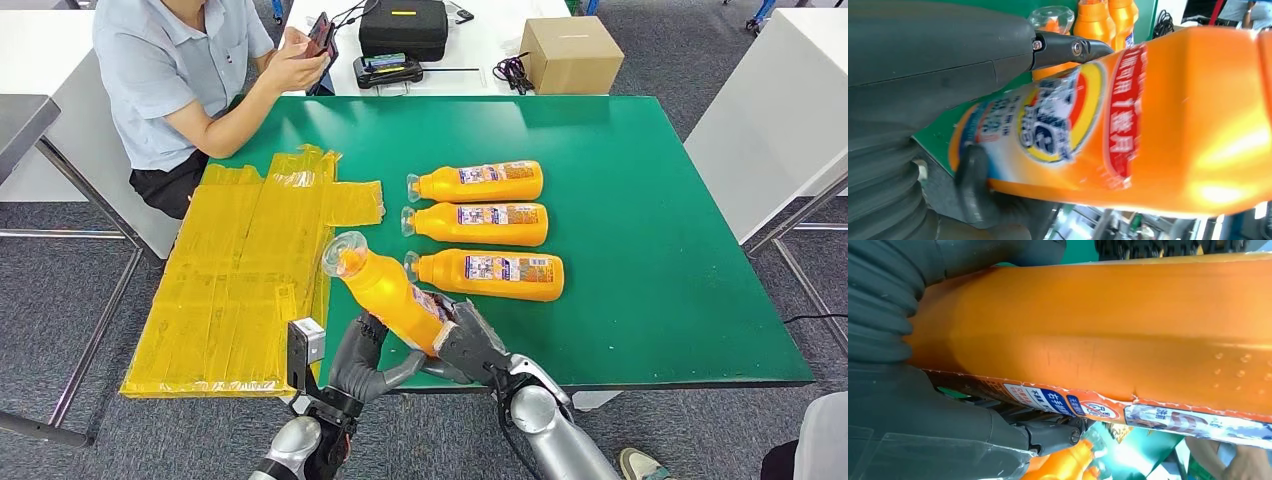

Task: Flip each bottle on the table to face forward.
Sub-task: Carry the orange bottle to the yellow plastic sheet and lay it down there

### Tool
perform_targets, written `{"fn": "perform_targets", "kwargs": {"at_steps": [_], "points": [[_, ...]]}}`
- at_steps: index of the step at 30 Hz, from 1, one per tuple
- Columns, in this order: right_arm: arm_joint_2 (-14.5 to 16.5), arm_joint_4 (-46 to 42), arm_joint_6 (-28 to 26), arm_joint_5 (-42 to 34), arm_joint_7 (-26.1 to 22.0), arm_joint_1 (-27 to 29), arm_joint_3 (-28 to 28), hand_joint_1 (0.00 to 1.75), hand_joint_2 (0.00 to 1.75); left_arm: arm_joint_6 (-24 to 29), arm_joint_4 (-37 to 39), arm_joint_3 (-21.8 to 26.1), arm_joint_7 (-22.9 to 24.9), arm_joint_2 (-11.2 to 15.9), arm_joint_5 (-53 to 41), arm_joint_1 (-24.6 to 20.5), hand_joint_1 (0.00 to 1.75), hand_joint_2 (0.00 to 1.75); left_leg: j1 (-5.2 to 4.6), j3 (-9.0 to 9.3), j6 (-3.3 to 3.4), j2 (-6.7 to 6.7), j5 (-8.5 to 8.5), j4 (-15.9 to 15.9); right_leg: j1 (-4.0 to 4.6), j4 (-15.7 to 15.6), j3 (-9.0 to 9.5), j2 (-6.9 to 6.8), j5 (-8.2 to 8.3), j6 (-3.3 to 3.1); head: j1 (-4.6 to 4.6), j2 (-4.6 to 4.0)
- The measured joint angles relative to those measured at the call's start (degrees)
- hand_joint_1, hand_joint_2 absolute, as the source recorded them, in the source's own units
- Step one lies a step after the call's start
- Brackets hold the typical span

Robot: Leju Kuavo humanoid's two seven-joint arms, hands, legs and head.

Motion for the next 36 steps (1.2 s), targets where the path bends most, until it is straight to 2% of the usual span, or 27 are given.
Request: {"fn": "perform_targets", "kwargs": {"at_steps": [9, 13, 17, 20, 22, 23, 25, 27, 28, 30, 32, 36], "points": [[0.3, 1.8, -0.2, -0.8, -0.6, -0.2, 1.3, 1.75, 1.75, -3.0, -0.7, 1.3, 0.2, 0.0, 5.6, 0.1, 0.02, 1.75, 0.00, -0.05, 0.00, -0.02, 0.00, 0.0, 0.00, 0.0, -0.02, -0.01, 0.00, 0.00, 0.01, 0.00], [0.5, 2.6, -0.2, -1.2, -0.9, -0.3, 1.8, 1.75, 1.75, -4.1, -1.0, 1.3, 0.3, 0.0, 6.7, 0.1, 1.73, 1.75, 0.00, -0.05, 0.00, -0.03, 0.00, 0.0, 0.00, 0.0, -0.03, -0.02, 0.00, 0.00, 0.00, 0.00], [0.5, 3.1, 0.0, -1.8, -1.3, -0.4, 1.9, 1.71, 1.75, -4.6, -1.0, 1.4, 0.1, 0.0, 7.0, 0.0, 1.75, 1.75, 0.00, -0.05, 0.00, -0.03, 0.00, 0.0, 0.00, 0.0, -0.03, -0.02, 0.00, 0.00, 0.01, 0.00], [0.5, 3.2, 0.3, -2.4, -1.4, -0.4, 1.9, 1.54, 1.75, -4.7, -1.1, 1.3, -0.2, 0.0, 7.0, 0.0, 1.75, 1.75, 0.00, -0.05, 0.00, -0.03, 0.00, 0.0, 0.00, 0.0, -0.03, -0.02, 0.00, 0.00, 0.01, 0.00], [0.6, 3.3, 0.4, -2.6, -1.4, -0.5, 1.9, 1.35, 1.75, -4.7, -1.2, 1.3, -0.3, 0.0, 7.0, 0.0, 1.75, 1.75, 0.00, -0.06, 0.00, -0.03, 0.00, 0.0, 0.00, 0.0, -0.03, -0.02, 0.00, 0.00, 0.00, 0.00], [0.6, 3.4, 0.5, -2.7, -1.4, -0.5, 1.9, 1.21, 1.75, -4.7, -1.3, 1.3, -0.4, 0.0, 6.9, 0.0, 1.75, 1.75, 0.00, -0.06, 0.00, -0.03, 0.00, 0.0, 0.00, 0.0, -0.03, -0.02, 0.00, 0.00, 0.01, 0.00], [0.7, 3.5, 0.5, -2.8, -1.4, -0.5, 1.9, 0.66, 1.75, -4.7, -1.4, 1.3, -0.6, 0.0, 6.9, 0.0, 1.75, 1.75, 0.00, -0.06, 0.00, -0.03, 0.00, 0.0, 0.00, 0.0, -0.03, -0.02, 0.00, 0.00, 0.01, 0.00], [0.8, 3.7, 0.5, -2.8, -1.4, -0.7, 1.9, 0.18, 1.75, -4.8, -1.4, 1.3, -0.7, 0.0, 6.9, 0.0, 1.75, 1.75, 0.00, -0.06, 0.00, -0.03, 0.00, 0.0, 0.00, 0.0, -0.03, -0.02, 0.00, 0.00, 0.01, 0.00], [0.9, 3.8, 0.5, -2.8, -1.4, -0.8, 1.9, 0.08, 1.75, -4.8, -1.4, 1.3, -0.7, 0.0, 6.8, 0.0, 1.75, 1.75, 0.00, -0.05, 0.00, -0.03, 0.00, 0.0, 0.00, 0.0, -0.03, -0.02, 0.00, 0.00, 0.01, 0.00], [1.1, 4.0, 0.4, -2.8, -1.4, -0.9, 2.0, 0.00, 1.75, -5.0, -1.4, 1.1, -0.7, 0.0, 6.7, 0.0, 1.75, 1.75, 0.00, -0.06, 0.00, -0.03, 0.00, 0.0, 0.00, 0.0, -0.03, -0.02, 0.00, 0.00, 0.01, 0.00], [1.2, 4.2, 0.3, -2.8, -1.3, -1.1, 2.2, 0.00, 1.75, -4.5, -1.7, 0.8, -0.7, 0.0, 6.1, 0.0, 1.75, 1.75, 0.00, -0.06, 0.00, -0.03, 0.00, 0.0, 0.00, 0.0, -0.04, -0.03, 0.00, 0.00, 0.01, 0.00], [1.3, 4.6, -1.2, -2.5, -0.5, -1.0, 2.2, 0.00, 1.75, 2.6, -3.4, 0.0, -0.4, 0.2, -0.8, 0.2, 1.75, 1.75, 0.00, -0.07, 0.00, -0.05, 0.01, 0.0, 0.00, 0.0, -0.04, -0.05, 0.00, 0.00, 0.00, 0.00]]}}
